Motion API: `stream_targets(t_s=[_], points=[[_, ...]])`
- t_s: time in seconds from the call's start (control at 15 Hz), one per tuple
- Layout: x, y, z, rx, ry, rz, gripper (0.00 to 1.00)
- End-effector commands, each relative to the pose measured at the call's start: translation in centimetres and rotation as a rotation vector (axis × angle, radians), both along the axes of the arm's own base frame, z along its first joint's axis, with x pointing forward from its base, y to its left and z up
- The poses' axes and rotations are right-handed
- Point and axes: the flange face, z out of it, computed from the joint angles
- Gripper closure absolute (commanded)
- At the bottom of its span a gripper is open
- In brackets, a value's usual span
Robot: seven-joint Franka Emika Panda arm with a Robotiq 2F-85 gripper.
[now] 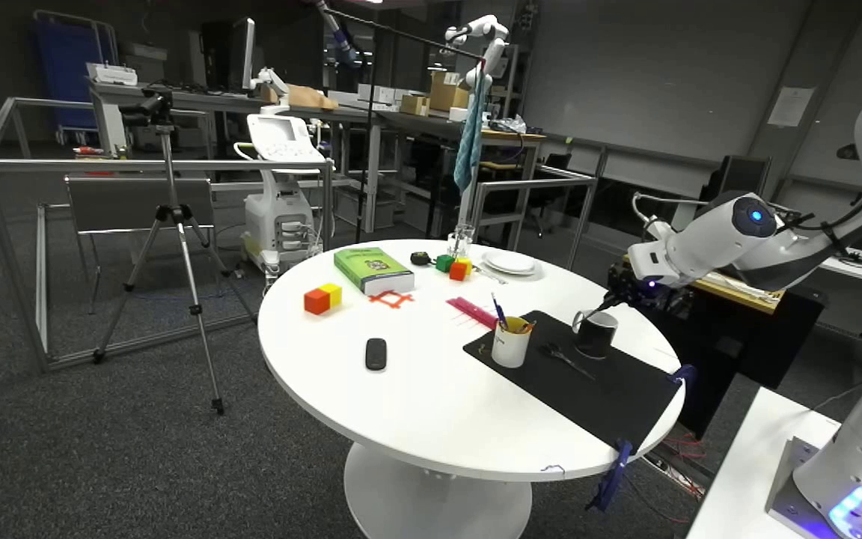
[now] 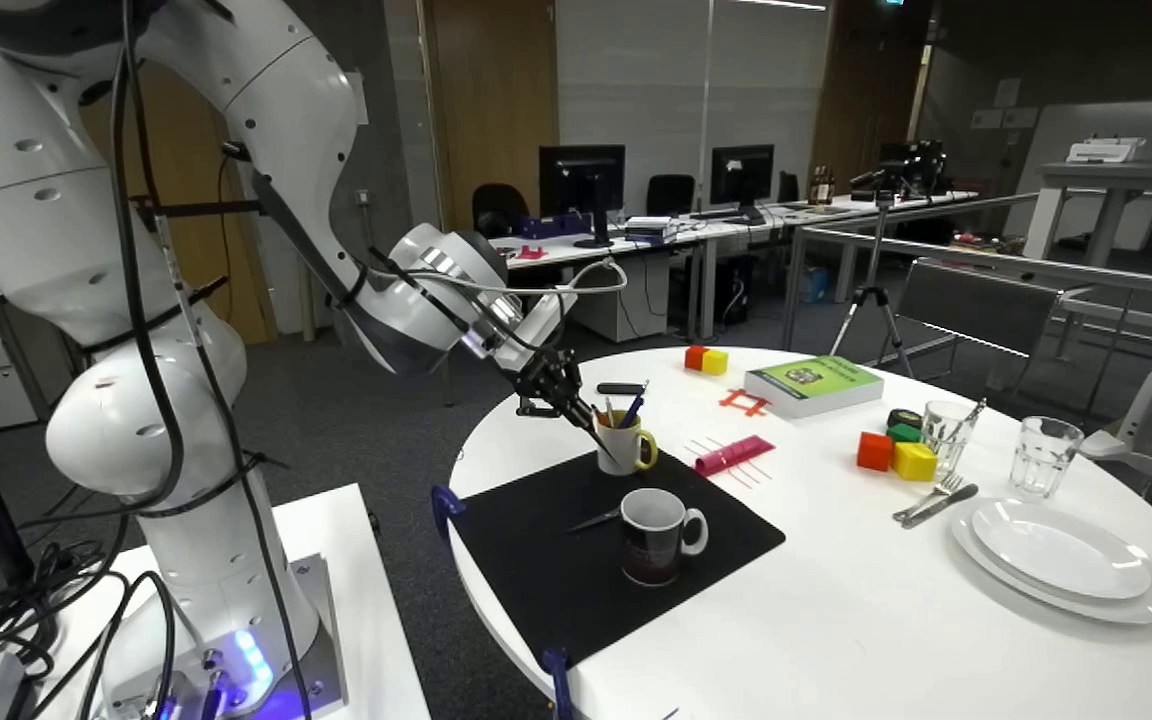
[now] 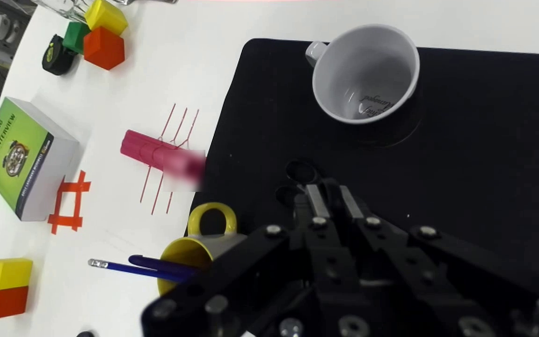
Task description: Put the scissors on the black mat
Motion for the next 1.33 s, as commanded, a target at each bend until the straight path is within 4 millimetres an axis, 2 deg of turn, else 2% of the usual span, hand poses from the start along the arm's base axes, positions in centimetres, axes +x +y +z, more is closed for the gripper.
stream_targets(t_s=[0.0,0.07,0.27,0.53,0.8,1.27], points=[[0.0,0.0,-0.1,0.000,0.005,-0.001,0.91],[0.0,0.0,-0.2,0.001,0.006,-0.001,0.98],[0.5,-0.7,0.5,0.028,-0.047,-0.054,0.98],[0.2,0.1,0.4,0.049,-0.123,-0.088,0.98],[-0.3,0.7,-0.9,0.042,-0.175,-0.092,0.98],[-0.7,1.5,-4.8,0.004,-0.187,-0.099,0.98]])
